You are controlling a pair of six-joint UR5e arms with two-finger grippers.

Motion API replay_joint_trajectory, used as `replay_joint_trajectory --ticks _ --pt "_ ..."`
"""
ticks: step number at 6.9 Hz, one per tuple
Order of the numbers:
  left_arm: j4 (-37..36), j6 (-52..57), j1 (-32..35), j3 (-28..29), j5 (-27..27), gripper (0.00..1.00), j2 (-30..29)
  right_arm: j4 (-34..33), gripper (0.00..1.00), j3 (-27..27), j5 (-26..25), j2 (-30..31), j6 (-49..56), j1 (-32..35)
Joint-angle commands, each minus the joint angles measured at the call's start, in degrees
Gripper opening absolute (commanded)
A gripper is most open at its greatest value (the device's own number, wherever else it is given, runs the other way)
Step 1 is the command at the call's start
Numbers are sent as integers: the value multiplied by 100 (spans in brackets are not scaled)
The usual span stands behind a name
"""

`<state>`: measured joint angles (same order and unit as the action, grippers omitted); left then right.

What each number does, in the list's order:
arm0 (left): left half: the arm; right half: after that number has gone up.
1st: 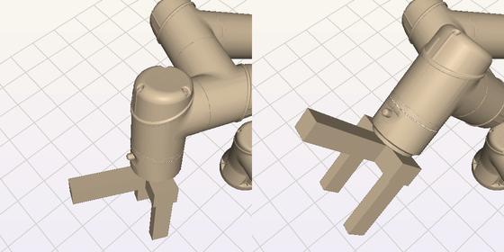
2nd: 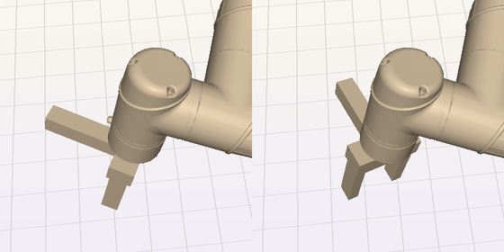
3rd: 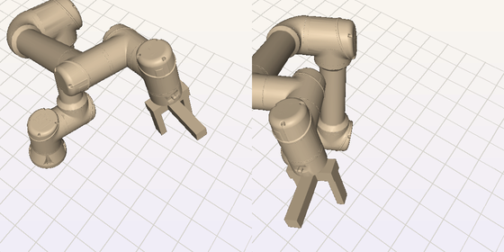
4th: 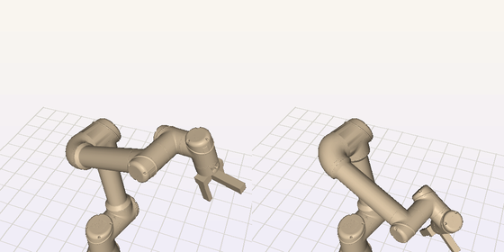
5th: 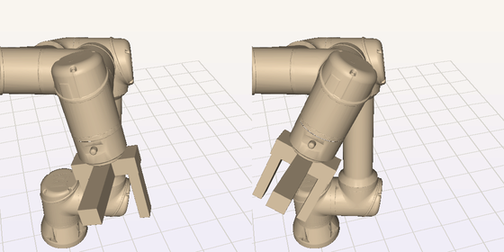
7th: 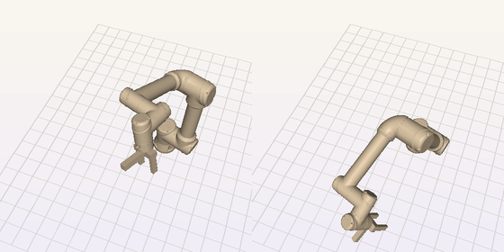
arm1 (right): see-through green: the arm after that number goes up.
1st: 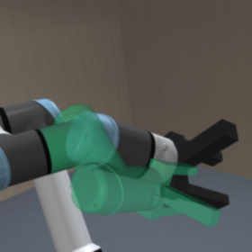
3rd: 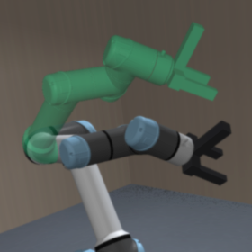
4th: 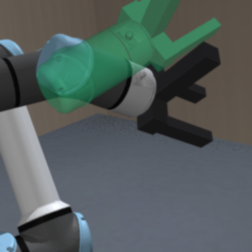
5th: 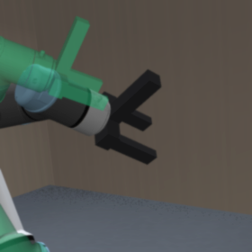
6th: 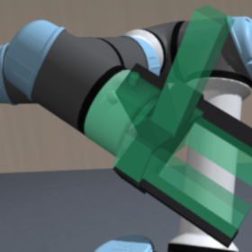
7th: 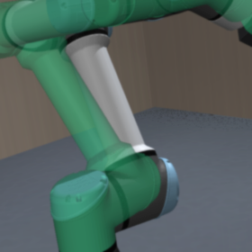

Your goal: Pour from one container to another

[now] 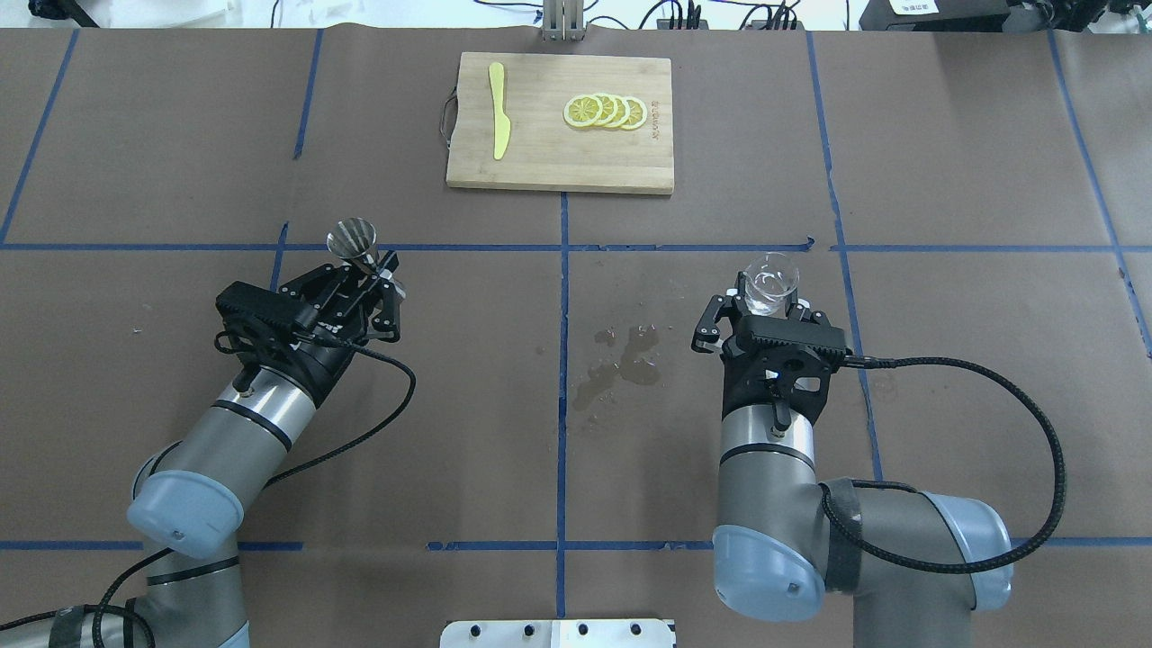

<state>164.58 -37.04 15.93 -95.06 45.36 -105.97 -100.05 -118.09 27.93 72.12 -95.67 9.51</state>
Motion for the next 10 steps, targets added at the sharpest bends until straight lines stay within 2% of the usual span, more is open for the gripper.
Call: replay_joint_trajectory --ticks 1,2,3,5,6,8,10 --pt "240 1037 -177 92 707 0 -212 634 2 -38 -233 -75 749 -80" --pt "572 1058 -195 371 1285 0 -448 644 2 -47 -322 -93 838 -142" --pt "914 1267 -204 435 1622 0 -555 644 2 -125 -445 -171 1031 -212" --pt "1461 1918 -160 462 2631 0 -783 644 2 -214 -551 -356 1445 -361" --pt "1497 1928 -151 714 2749 0 -889 644 2 -371 -586 -357 1698 -458" --pt "1568 1929 -143 796 2846 0 -995 644 1 -548 -866 -357 2068 -730" --pt "1586 1964 15 892 3372 0 -1092 644 1 -574 -955 -357 2393 -792"
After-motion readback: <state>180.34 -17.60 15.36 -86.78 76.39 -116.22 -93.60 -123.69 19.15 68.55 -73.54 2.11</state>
